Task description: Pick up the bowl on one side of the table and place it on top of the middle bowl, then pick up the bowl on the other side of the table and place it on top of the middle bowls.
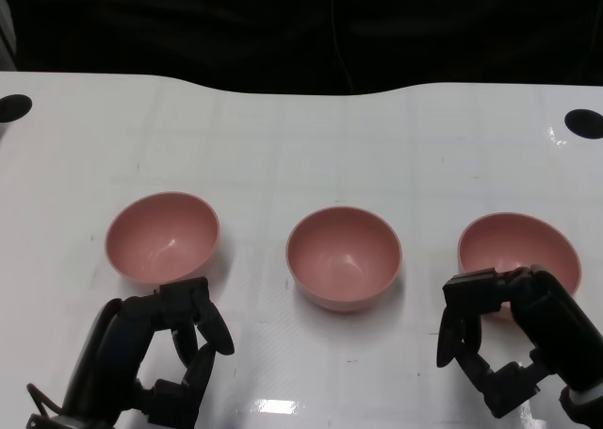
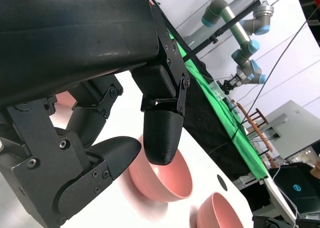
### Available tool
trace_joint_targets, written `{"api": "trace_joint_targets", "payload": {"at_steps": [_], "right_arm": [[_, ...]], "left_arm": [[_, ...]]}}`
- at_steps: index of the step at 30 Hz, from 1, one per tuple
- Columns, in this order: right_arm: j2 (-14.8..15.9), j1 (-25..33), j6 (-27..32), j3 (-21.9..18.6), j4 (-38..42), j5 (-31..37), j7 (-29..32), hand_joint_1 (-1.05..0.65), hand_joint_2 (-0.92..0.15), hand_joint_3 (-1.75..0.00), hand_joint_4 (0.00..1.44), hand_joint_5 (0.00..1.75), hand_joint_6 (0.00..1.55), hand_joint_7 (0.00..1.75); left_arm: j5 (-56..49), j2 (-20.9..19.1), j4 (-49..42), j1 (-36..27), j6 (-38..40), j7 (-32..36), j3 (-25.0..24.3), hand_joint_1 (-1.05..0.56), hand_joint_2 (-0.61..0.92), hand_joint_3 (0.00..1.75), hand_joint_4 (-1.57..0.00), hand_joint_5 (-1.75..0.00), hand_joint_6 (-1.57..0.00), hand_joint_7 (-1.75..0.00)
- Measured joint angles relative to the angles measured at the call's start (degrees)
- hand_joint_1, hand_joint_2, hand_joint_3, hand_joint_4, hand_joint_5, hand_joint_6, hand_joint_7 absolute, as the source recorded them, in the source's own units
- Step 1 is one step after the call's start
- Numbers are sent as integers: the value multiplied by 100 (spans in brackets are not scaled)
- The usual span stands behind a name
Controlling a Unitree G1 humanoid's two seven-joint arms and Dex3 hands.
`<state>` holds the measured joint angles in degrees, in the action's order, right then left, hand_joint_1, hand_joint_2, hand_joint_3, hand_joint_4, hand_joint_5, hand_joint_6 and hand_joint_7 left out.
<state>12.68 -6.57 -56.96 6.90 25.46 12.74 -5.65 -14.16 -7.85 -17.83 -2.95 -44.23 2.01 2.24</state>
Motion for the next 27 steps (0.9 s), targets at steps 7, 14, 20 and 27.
{"api": "trace_joint_targets", "payload": {"at_steps": [7, 14, 20, 27], "right_arm": [[41, 1, 41, 21, 0, -6, -97, 18, 9, -175, 106, 166, 104, 126], [42, 3, 51, 23, -1, -6, -114, 17, 8, -175, 107, 166, 104, 125], [42, 3, 51, 25, -1, -6, -115, 17, 8, -175, 107, 165, 105, 124], [41, 8, 51, 35, -8, -3, -113, 18, 8, -175, 107, 166, 105, 124]], "left_arm": [[-8, 0, 0, 1, 8, 0, 1, -25, 1, 171, -97, -166, -95, -135], [-9, 0, 0, 1, 54, 2, 0, -24, 1, 170, -97, -164, -95, -134], [77, 38, -7, 1, 58, 9, -21, -21, 2, 169, -95, -158, -95, -119], [281, 121, 0, -2, 233, 37, -128, -23, 20, 133, -76, -127, -76, -85]]}}
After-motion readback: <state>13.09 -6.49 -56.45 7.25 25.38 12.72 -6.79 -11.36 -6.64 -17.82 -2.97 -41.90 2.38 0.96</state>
